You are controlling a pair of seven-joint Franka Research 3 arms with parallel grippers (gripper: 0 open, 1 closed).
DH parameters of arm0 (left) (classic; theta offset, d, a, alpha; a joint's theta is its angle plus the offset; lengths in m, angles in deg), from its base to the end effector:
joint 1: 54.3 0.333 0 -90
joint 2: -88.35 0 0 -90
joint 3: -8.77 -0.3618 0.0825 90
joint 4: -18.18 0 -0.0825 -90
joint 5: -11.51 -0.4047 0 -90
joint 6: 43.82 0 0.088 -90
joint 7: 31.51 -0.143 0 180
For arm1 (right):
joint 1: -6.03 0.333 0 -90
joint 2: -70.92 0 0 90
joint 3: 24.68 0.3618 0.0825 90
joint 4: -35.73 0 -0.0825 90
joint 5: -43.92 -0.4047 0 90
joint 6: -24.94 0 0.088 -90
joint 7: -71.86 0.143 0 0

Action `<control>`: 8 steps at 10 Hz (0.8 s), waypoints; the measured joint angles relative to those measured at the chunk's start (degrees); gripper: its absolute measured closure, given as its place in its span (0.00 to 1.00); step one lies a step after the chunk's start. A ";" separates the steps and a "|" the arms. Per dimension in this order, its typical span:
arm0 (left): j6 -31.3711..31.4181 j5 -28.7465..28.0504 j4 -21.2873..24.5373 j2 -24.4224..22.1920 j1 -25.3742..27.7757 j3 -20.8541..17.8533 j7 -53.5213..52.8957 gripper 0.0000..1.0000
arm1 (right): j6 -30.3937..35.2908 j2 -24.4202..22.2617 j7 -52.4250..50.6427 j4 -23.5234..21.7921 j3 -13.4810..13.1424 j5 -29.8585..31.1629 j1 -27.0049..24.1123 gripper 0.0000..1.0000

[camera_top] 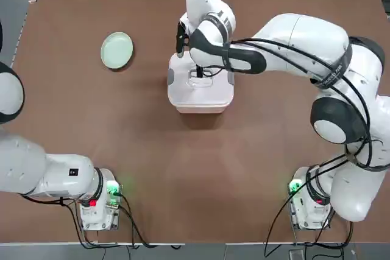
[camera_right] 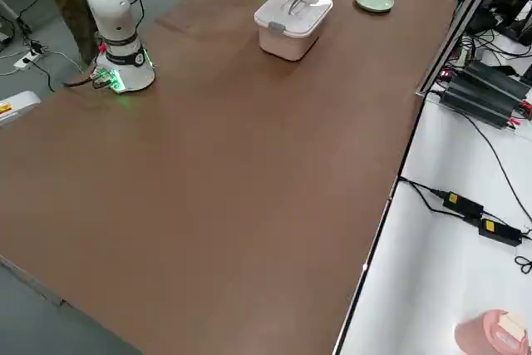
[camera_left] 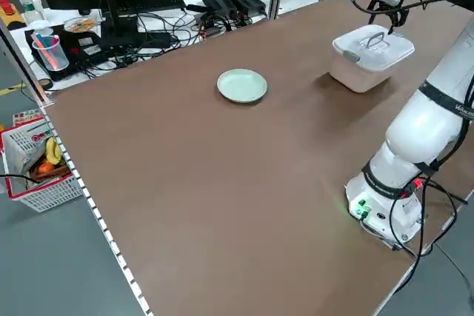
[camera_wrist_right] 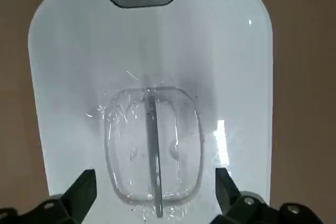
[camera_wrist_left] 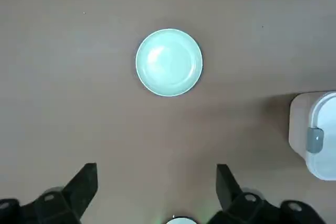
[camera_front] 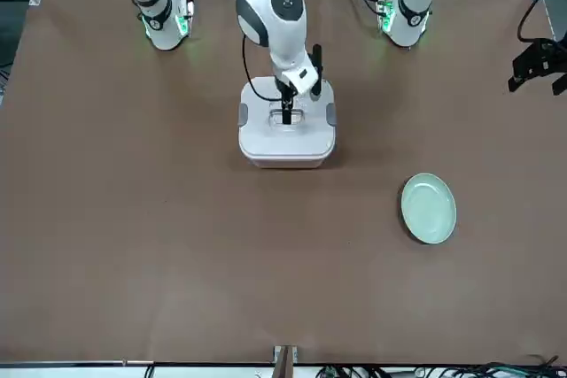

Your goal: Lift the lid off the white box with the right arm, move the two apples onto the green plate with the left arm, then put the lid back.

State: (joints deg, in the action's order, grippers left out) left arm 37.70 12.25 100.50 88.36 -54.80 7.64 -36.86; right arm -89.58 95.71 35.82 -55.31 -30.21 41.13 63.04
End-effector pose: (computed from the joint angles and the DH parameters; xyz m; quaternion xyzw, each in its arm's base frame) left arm 0.5586 0.0041 0.6863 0.9991 -0.0421 -0.0067 0.0068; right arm 0.4330 0.5646 0.3810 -0.7264 -0.6872 0.0105 0.0004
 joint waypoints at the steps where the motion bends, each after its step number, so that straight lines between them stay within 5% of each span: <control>1: 0.00 0.00 -0.01 -0.01 -0.01 0.47 -0.02 0.00 | -0.29 0.00 0.00 -0.29 -0.04 0.16 0.00 0.00; 8: 0.00 0.00 -0.04 -0.66 0.04 1.29 -0.02 0.00 | -5.20 -0.01 0.00 -3.05 -0.32 0.57 0.00 0.00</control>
State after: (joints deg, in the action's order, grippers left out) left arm 37.70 12.25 100.46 87.70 -54.75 8.93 -36.88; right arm -94.77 95.70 35.82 -58.36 -30.53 41.70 63.04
